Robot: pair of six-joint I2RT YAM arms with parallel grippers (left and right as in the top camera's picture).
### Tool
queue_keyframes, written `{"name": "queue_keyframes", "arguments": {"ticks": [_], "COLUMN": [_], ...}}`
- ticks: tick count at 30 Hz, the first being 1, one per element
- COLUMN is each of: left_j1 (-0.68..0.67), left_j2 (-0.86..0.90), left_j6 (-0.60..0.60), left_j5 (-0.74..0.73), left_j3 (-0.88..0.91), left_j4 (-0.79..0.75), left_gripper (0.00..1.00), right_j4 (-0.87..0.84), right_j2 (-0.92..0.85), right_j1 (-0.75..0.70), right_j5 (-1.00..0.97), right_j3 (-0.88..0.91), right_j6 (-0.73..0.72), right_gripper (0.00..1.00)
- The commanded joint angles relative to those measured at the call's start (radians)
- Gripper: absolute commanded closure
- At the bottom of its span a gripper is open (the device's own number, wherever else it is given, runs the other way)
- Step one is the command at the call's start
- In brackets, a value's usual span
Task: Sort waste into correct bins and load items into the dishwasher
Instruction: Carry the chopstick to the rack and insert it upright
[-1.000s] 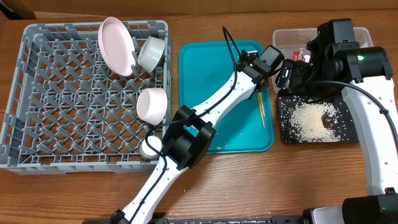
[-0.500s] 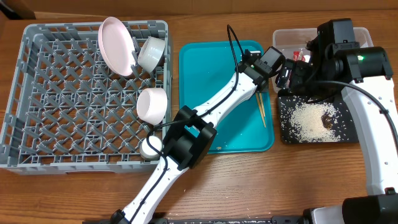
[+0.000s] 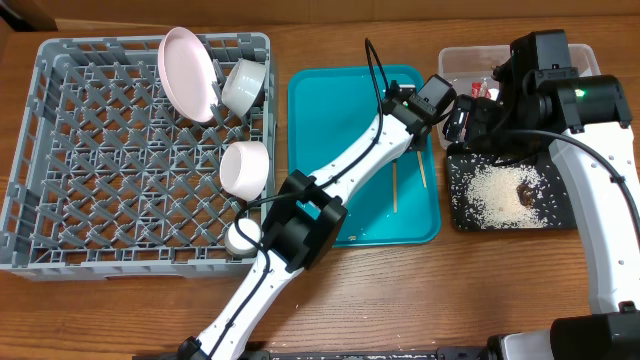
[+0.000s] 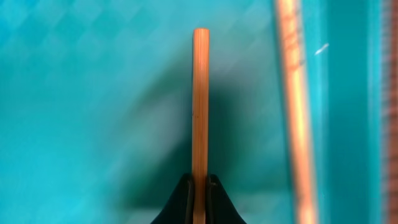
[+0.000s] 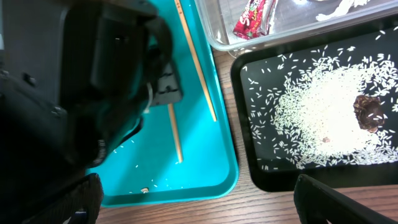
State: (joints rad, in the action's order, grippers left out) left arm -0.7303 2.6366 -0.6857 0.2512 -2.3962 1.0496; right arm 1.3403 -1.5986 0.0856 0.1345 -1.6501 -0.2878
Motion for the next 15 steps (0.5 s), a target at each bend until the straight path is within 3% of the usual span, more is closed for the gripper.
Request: {"name": "queue_keyframes", "arguments": {"ticks": [1,5,9,15], "left_j1": [0.059,0.127,0.194,0.315], "left_j2": [0.050,-0.026,-0.133,-0.339], "left_j6": [0.068,0.157,0.296,0.368], "left_j5": [-0.039,-0.055,-0.169,-0.184], "left_j3": [-0.039,-0.181,-0.307,-0.370], "left_j4": [0.098,0.240,0.363,0.574], "left_gripper": [0.96,0.96,0.96,0.96], "right_j4": [-0.003,-0.003,-0.003,-0.003], "right_j2": [0.003,0.003,0.003,0.003], "right_j1": [0.000,0.000,0.000,0.000], "right_j5": [0.008,0.008,0.008,0.008], "right_j3": [-0.005,-0.005,-0.005,-0.005], "right_j6": [0.001,0.001,0.001,0.001], "right_gripper": [0.01,0.00,0.00,0.00]}}
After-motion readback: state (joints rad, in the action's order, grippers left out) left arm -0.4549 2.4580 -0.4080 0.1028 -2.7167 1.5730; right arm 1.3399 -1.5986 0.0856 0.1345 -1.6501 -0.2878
